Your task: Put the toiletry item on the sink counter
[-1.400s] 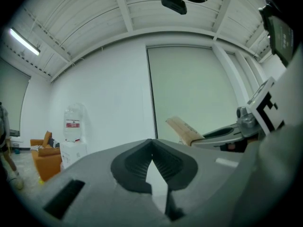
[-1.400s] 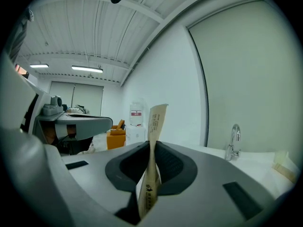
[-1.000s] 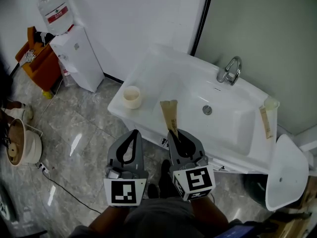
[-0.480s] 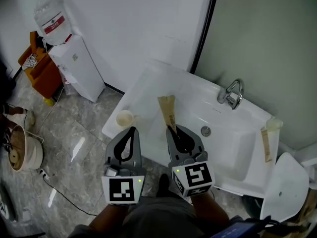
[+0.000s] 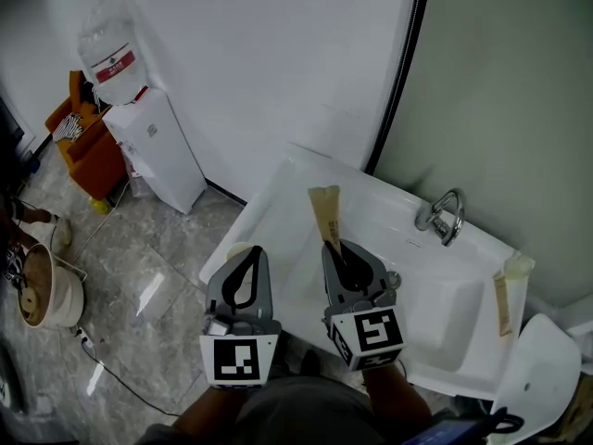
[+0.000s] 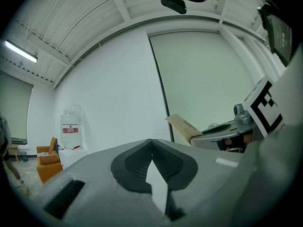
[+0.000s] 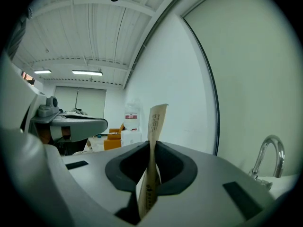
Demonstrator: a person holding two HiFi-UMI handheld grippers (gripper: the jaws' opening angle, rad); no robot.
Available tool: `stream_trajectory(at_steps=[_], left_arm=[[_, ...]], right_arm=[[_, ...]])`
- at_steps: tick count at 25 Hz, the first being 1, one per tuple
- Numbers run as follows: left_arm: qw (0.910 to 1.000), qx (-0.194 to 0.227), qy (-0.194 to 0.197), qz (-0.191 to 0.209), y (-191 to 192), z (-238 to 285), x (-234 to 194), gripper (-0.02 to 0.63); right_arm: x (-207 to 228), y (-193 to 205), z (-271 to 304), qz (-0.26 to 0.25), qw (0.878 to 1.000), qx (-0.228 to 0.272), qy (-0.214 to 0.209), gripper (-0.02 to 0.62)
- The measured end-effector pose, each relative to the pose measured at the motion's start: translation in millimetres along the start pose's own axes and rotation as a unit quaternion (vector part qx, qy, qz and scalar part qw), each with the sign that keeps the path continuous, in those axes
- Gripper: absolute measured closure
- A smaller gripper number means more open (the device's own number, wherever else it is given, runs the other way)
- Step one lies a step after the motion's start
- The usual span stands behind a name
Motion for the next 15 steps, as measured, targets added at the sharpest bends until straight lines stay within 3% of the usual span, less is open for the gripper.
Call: stream_trajectory(at_steps=[15], left_arm=[[0.998, -0.048, 0.025, -0.033, 54.1, 110.3, -73.3, 0.595]], right_arm=[[21.8, 31.7, 120.0, 0.025, 0.998, -0.061, 0.022, 0.554]])
Point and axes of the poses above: the fingertips, and each gripper's own axes: z forward along the fingers, x to its right, y out of its underside, the point moved 7 cm from there along -z, backward along the fingers, and after that the axes turned 3 degrees about -y, right-handed, at the moved point
